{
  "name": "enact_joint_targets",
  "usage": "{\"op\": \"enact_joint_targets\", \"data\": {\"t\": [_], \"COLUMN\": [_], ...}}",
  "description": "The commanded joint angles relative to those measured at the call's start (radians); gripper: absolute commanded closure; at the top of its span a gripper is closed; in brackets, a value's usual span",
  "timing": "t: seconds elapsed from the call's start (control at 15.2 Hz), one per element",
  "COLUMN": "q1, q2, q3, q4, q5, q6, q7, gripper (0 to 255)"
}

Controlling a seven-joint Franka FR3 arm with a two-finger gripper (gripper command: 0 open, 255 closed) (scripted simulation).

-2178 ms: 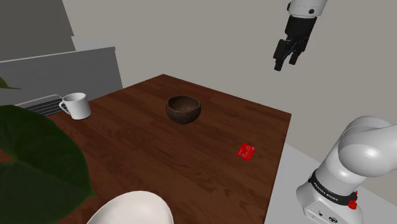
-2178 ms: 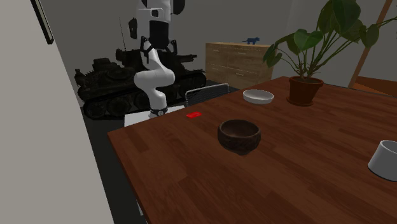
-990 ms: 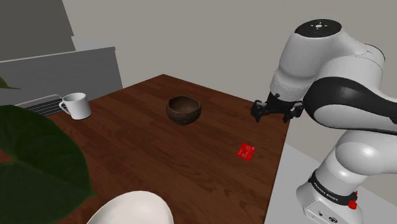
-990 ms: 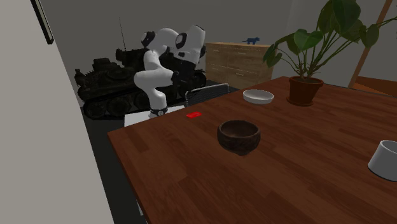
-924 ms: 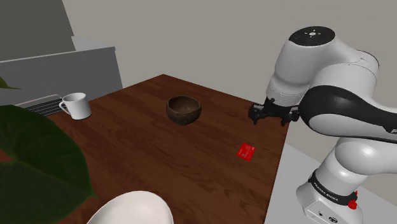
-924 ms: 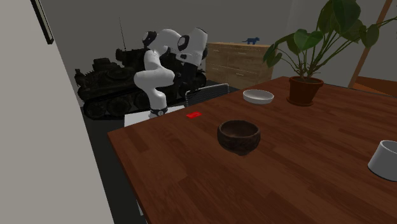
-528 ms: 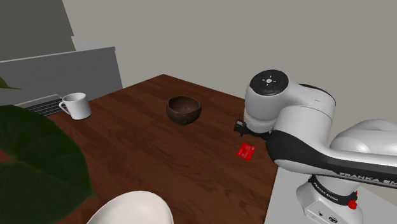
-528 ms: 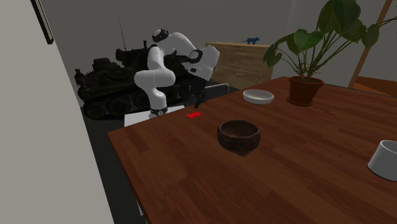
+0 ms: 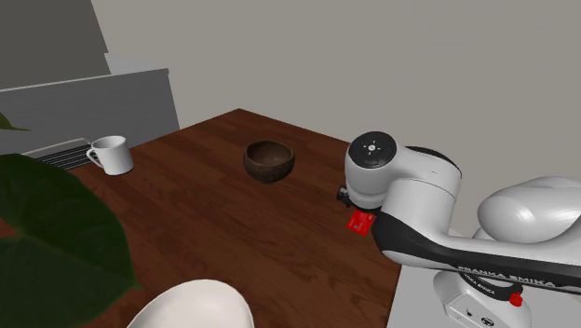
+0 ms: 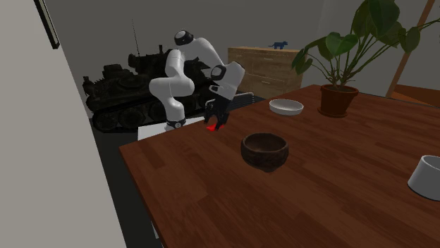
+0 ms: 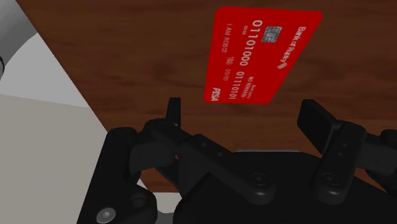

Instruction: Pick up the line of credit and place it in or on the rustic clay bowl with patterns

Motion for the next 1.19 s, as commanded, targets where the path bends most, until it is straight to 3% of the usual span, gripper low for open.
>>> {"op": "enact_joint_targets", "data": {"t": [0.0,0.46,0.53,1.12], "q1": [-0.010,-0.010,-0.010,-0.010], "q2": [0.010,0.010,0.010,0.010], "q3": [0.016,0.015,0.015,0.015], "q4": [-0.015,-0.015,-0.015,-0.016], "q5": [0.008,0.008,0.008,0.007], "q6": [0.029,0.029,0.029,0.029], "q7": [-0.002,-0.002,-0.002,-0.001], "gripper": [0,0,255,255]}}
